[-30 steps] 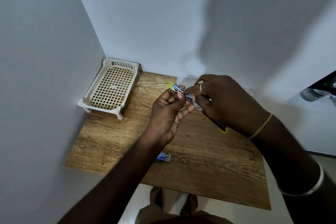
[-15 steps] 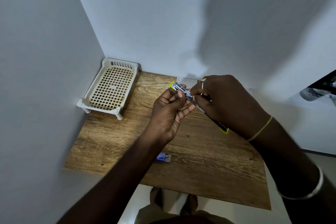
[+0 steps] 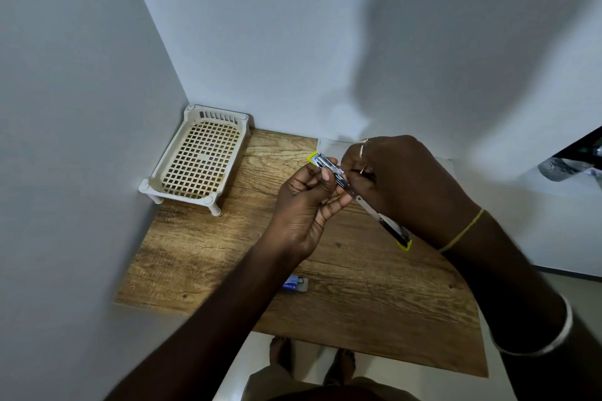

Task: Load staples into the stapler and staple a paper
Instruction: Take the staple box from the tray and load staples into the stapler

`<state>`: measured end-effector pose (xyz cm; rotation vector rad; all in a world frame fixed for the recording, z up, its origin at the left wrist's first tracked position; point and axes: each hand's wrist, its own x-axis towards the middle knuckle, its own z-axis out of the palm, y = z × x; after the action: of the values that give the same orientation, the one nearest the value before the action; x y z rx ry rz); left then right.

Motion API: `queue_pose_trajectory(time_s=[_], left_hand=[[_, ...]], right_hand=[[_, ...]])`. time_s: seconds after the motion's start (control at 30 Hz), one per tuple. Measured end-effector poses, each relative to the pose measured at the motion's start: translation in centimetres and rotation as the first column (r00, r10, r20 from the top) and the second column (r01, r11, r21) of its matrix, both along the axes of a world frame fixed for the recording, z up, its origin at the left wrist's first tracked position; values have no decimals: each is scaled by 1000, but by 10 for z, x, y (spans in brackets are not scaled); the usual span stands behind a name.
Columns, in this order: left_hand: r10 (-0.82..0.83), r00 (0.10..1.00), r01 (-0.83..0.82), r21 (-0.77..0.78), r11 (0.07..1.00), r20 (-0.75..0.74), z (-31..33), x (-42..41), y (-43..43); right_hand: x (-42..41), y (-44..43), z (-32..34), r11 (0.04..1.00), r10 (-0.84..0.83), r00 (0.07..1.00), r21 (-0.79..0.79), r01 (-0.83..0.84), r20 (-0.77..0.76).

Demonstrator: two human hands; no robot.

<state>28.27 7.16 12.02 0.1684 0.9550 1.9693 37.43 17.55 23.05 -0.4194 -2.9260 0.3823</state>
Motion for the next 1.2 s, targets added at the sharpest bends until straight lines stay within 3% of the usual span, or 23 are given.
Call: queue_pose_trajectory(time_s=[0.17, 0.3, 0.63, 0.83, 0.93, 1.07, 1.2], left_hand=[[15, 999, -15, -2, 1000, 34, -4, -1, -1], [16, 998, -17, 14, 1000, 67, -9, -2, -2], [2, 1000, -3, 3, 1000, 31, -22, 7, -2], [-10, 999, 11, -10, 1000, 42, -28, 7, -6], [4, 999, -3, -7, 1000, 51, -27, 6, -7], [13, 992, -11, -15, 1000, 126, -31, 4, -6], [23, 992, -22, -11, 1000, 127, -30, 3, -6]], right_hand=[[11, 0, -3, 991, -7, 998, -130, 0, -57], [14, -4, -13, 992, -22, 1000, -124, 24, 14], [5, -12, -29, 980, -150, 988, -126, 152, 28], [0, -12, -38, 960, -127, 990, -245, 137, 53], [6, -10, -41, 940, -132, 991, -319, 120, -16], [18, -5, -43, 890, -276, 951, -411, 197, -142], [24, -7, -45, 889, -313, 926, -408, 208, -210]])
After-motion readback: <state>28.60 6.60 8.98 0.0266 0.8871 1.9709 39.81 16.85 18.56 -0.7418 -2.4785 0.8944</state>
